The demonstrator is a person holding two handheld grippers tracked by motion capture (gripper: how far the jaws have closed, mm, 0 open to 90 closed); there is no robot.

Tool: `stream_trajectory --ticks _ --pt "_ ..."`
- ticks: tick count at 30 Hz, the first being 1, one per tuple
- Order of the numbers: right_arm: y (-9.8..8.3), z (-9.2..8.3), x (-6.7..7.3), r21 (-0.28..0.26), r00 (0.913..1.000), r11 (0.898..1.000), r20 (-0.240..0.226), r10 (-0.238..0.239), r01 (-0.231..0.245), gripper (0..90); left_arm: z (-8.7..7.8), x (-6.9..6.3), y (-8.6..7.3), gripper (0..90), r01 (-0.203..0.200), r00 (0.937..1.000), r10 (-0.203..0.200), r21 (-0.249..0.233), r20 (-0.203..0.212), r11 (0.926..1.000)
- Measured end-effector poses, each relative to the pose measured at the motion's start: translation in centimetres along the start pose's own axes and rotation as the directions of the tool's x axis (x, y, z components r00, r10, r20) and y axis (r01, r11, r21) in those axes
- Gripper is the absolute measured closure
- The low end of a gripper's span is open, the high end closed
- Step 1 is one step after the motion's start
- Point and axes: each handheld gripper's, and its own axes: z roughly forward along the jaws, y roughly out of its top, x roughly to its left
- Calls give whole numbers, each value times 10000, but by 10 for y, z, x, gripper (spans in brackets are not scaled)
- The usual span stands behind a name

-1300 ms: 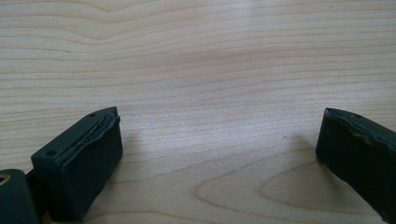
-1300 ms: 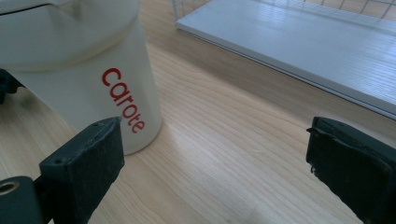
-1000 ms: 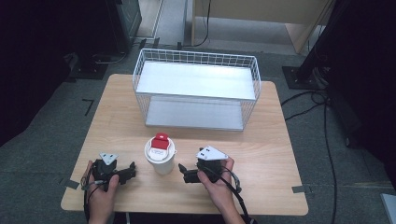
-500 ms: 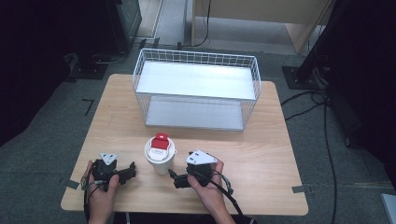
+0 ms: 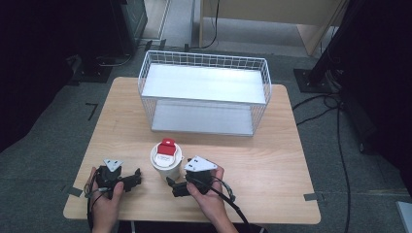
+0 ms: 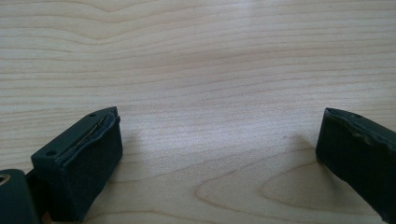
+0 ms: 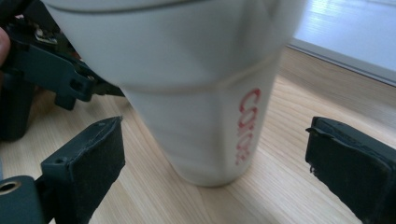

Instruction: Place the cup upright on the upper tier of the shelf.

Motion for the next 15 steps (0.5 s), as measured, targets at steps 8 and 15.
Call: stream_trajectory --ticks 8,15 --pt "7 11 8 -175 9997 9998 -255 54 -59 52 0 0 0 8 -17 10000 17 11 0 10000" --pt "10 21 12 -570 9993 9977 -135 361 -368 55 0 0 0 8 -15 10000 15 10 -1 10000"
